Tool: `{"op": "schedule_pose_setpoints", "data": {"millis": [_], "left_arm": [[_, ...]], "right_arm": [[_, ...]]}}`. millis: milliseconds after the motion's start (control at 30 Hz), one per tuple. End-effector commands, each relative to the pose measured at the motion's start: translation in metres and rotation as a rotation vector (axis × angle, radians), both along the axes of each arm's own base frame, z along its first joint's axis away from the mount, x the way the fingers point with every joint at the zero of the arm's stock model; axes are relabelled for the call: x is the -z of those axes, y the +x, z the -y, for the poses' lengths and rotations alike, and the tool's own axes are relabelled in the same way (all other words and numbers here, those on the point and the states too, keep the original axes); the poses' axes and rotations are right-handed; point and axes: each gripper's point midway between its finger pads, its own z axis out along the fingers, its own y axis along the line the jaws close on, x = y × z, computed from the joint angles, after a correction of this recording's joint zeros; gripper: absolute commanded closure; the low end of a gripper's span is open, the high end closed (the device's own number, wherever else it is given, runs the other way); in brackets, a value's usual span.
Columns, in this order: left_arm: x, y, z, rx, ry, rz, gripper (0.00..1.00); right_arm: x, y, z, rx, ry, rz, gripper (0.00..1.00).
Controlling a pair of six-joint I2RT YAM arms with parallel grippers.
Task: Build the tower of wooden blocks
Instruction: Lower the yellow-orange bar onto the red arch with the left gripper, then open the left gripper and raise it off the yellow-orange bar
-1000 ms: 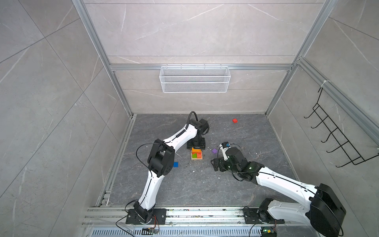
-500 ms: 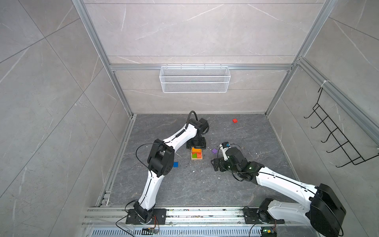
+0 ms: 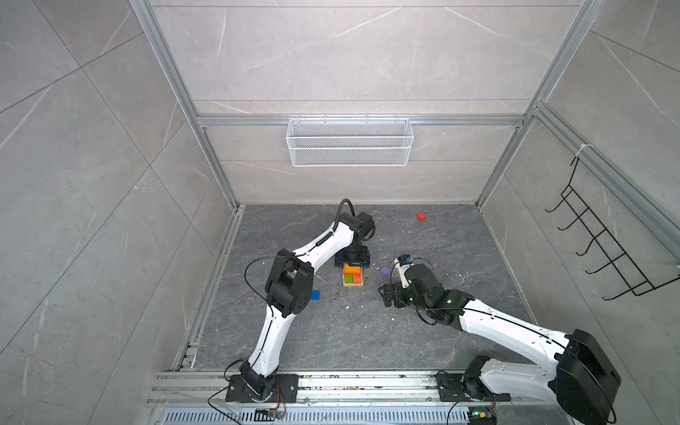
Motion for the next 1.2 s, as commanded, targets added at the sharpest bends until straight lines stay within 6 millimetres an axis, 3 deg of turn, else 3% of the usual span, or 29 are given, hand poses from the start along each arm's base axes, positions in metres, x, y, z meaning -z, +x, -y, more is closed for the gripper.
{"op": "schedule_pose_setpoints", "data": {"millis": [0, 333, 467, 733, 1167], "left_arm": [[0.000, -0.002, 0.001, 0.002, 0.007, -0.015, 0.23], [0.000, -0.001, -0.001, -0.003, 0.025, -0.006, 0.24], [-0.006, 0.000, 0.000, 0.002, 0.015, 0.006, 0.17], [-0.033, 0.008, 0.003, 0.031, -0.018, 0.080, 0.04], [-0.085, -0.005, -0.016, 0.047, -0.045, 0.185, 0.05]], "right_arm": [[0.000, -0.001, 0.002, -0.002, -0.019, 0.011, 0.05], [0.001, -0.001, 0.002, -0.001, -0.017, 0.010, 0.05], [0.000, 0.000, 0.001, -0.001, -0.013, 0.011, 0.05], [-0.002, 0.001, 0.001, 0.003, -0.013, 0.015, 0.04], [-0.002, 0.004, -0.004, 0.001, -0.006, 0.011, 0.04]]}}
